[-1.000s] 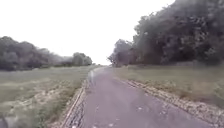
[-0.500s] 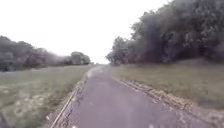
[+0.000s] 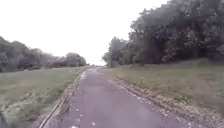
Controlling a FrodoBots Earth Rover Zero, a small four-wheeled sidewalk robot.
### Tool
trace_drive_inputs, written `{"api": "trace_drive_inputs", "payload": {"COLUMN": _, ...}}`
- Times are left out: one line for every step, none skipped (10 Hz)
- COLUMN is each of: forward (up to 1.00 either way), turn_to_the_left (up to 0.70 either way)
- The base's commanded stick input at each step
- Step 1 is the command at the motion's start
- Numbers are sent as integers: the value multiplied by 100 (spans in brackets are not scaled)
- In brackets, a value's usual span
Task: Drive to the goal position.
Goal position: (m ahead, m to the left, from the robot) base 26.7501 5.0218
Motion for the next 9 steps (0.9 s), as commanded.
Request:
{"api": "trace_drive_inputs", "payload": {"forward": 100, "turn_to_the_left": 27}}
{"api": "trace_drive_inputs", "payload": {"forward": 100, "turn_to_the_left": 27}}
{"api": "trace_drive_inputs", "payload": {"forward": 100, "turn_to_the_left": 27}}
{"api": "trace_drive_inputs", "payload": {"forward": 100, "turn_to_the_left": 24}}
{"api": "trace_drive_inputs", "payload": {"forward": 100, "turn_to_the_left": 6}}
{"api": "trace_drive_inputs", "payload": {"forward": 100, "turn_to_the_left": 0}}
{"api": "trace_drive_inputs", "payload": {"forward": 100, "turn_to_the_left": 0}}
{"api": "trace_drive_inputs", "payload": {"forward": 100, "turn_to_the_left": 0}}
{"api": "trace_drive_inputs", "payload": {"forward": 100, "turn_to_the_left": 10}}
